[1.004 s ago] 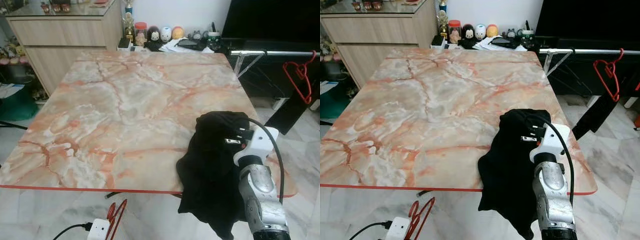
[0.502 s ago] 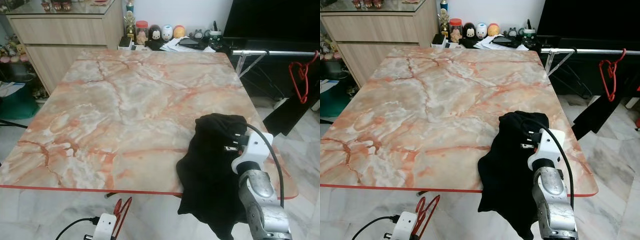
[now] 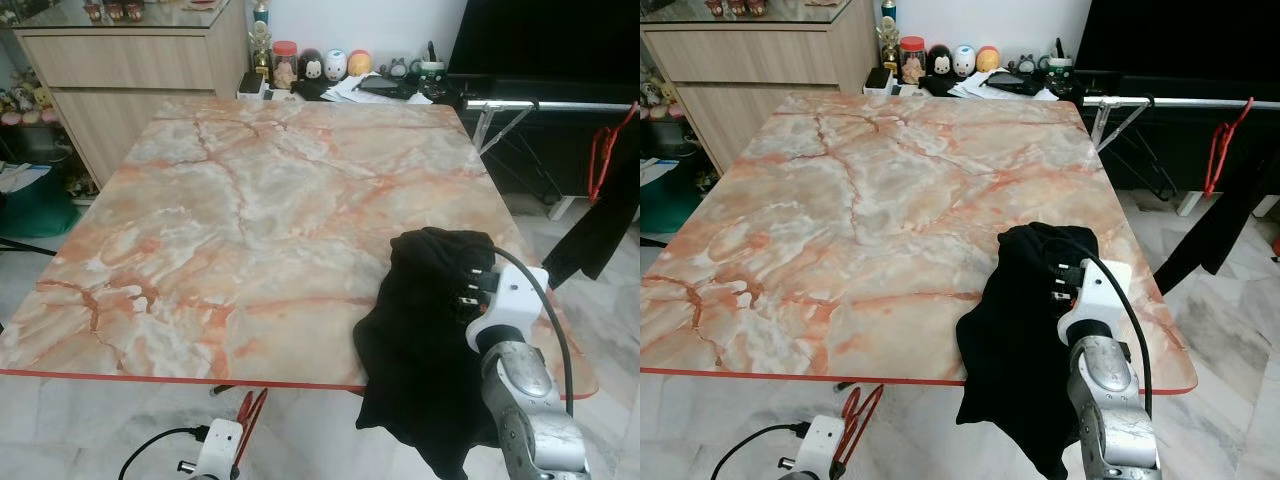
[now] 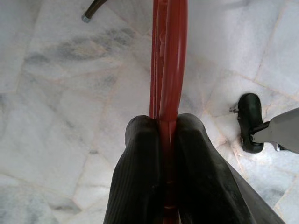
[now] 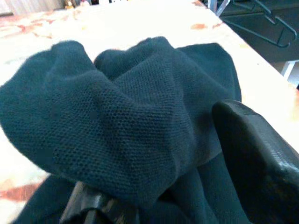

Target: Hang hanger

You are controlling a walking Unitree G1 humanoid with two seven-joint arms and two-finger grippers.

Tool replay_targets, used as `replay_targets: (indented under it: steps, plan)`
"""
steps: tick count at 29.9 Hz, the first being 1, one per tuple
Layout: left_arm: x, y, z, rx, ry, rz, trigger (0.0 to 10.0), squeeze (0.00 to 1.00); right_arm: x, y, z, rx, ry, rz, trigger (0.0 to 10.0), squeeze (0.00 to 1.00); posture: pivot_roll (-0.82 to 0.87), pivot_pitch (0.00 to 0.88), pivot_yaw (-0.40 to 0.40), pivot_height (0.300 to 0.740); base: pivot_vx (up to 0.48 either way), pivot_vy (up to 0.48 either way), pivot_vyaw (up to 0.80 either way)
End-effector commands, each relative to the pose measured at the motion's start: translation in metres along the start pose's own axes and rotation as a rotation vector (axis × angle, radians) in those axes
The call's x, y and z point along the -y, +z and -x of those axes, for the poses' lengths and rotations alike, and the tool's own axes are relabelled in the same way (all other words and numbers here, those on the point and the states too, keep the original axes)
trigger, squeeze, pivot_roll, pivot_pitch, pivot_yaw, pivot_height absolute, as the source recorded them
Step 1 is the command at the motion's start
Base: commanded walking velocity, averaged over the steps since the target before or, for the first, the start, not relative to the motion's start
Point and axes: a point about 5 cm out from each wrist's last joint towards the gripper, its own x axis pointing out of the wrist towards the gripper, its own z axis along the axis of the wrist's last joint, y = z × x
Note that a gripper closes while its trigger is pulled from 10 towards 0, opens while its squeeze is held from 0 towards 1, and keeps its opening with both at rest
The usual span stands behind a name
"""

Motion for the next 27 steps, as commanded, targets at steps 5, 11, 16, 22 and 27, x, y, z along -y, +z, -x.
replay_targets:
  steps: [5,11,16,22,27]
  plan:
    - [0.0052,-0.0046,0.0004,-0.018,-0.031,0.016,10.0,0.00,0.0009,0.0042,0.0019,0.001,-0.003,0.004,10.0,1.00,0.03,0.057,-0.046,0.740,0.000,0.000,0.00]
    - [0.0044,-0.0050,0.0006,-0.012,-0.028,0.016,10.0,0.00,0.0029,0.0024,0.0029,-0.011,-0.011,0.009,10.0,1.00,0.03,0.058,-0.046,0.740,0.000,0.000,0.00]
    - [0.0042,-0.0059,0.0007,-0.015,-0.031,0.017,10.0,0.00,0.0029,0.0003,0.0035,-0.024,-0.011,0.019,10.0,1.00,0.03,0.058,-0.046,0.740,0.000,0.000,0.00]
    - [0.0037,-0.0062,0.0008,-0.016,-0.031,0.018,10.0,0.00,0.0025,0.0008,0.0029,-0.022,-0.011,0.020,10.0,1.00,0.03,0.053,-0.045,0.740,0.000,0.000,0.00]
    - [0.0034,-0.0061,0.0008,-0.014,-0.031,0.015,10.0,0.00,0.0012,0.0024,0.0011,-0.014,-0.010,0.024,10.0,1.00,0.03,0.046,-0.043,0.740,0.000,0.000,0.00]
